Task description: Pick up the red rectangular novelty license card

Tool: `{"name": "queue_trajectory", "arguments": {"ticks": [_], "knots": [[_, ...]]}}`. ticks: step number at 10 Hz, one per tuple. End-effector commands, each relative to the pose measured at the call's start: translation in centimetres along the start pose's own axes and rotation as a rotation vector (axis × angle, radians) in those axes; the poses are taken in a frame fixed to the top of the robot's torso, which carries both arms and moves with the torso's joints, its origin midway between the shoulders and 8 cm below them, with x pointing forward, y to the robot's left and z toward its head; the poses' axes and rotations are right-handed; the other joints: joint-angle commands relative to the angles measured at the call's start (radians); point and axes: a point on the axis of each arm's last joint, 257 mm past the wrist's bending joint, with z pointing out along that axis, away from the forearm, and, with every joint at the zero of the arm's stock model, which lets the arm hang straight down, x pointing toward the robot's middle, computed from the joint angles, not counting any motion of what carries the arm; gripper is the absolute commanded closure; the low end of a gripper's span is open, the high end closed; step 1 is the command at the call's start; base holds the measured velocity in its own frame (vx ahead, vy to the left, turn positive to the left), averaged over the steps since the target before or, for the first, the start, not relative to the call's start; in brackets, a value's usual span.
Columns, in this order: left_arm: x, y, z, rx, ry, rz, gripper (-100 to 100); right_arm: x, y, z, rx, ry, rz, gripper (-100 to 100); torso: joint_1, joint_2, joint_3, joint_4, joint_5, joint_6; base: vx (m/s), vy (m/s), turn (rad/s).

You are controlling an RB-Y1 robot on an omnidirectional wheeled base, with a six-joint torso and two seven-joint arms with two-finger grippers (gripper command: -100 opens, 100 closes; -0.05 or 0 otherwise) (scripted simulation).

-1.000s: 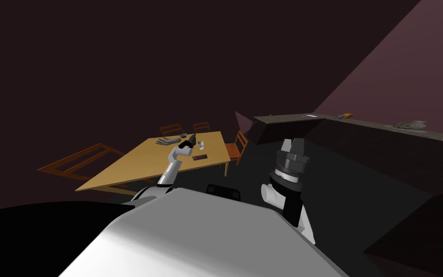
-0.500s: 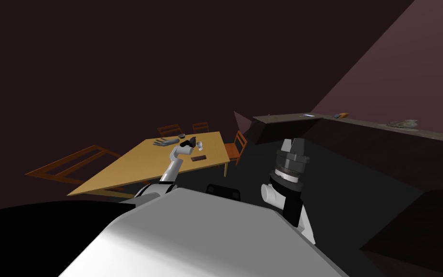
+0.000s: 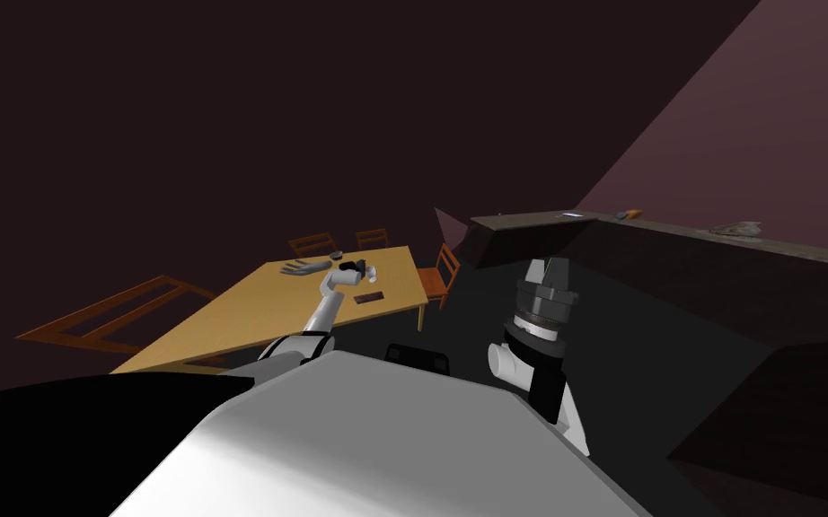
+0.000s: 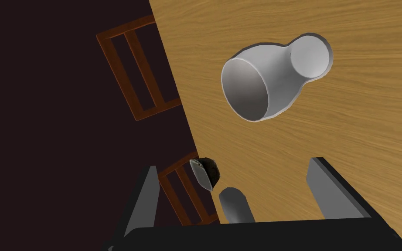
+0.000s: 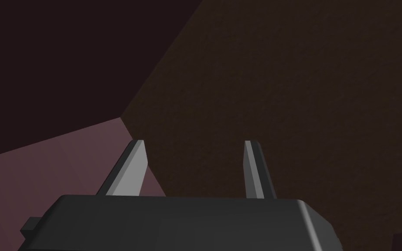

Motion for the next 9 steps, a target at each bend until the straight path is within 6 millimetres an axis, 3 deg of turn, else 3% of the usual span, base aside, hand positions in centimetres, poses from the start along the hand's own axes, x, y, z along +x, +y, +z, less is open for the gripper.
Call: {"name": "queue_trajectory", "arguments": {"ticks": [1,6,9], "knots": [[-0.3,1.2,0.6,-0.065,-0.009,-0.02,-100,0.0,0.0,0.0,0.0,0.0,0.0,0,0.0,0.0,0.0,0.0,0.0,0.0,0.022,-0.002,-0.054],[-0.6,4.9,1.3,-0.233,-0.026,-0.061,-100,0.0,0.0,0.0,0.0,0.0,0.0,0,0.0,0.0,0.0,0.0,0.0,0.0,0.023,0.004,-0.03],[-0.8,8.8,1.3,-0.37,-0.038,-0.082,-100,0.0,0.0,0.0,0.0,0.0,0.0,0,0.001,-0.001,0.0,0.0,0.0,0.0,0.028,0.008,-0.027]]}}
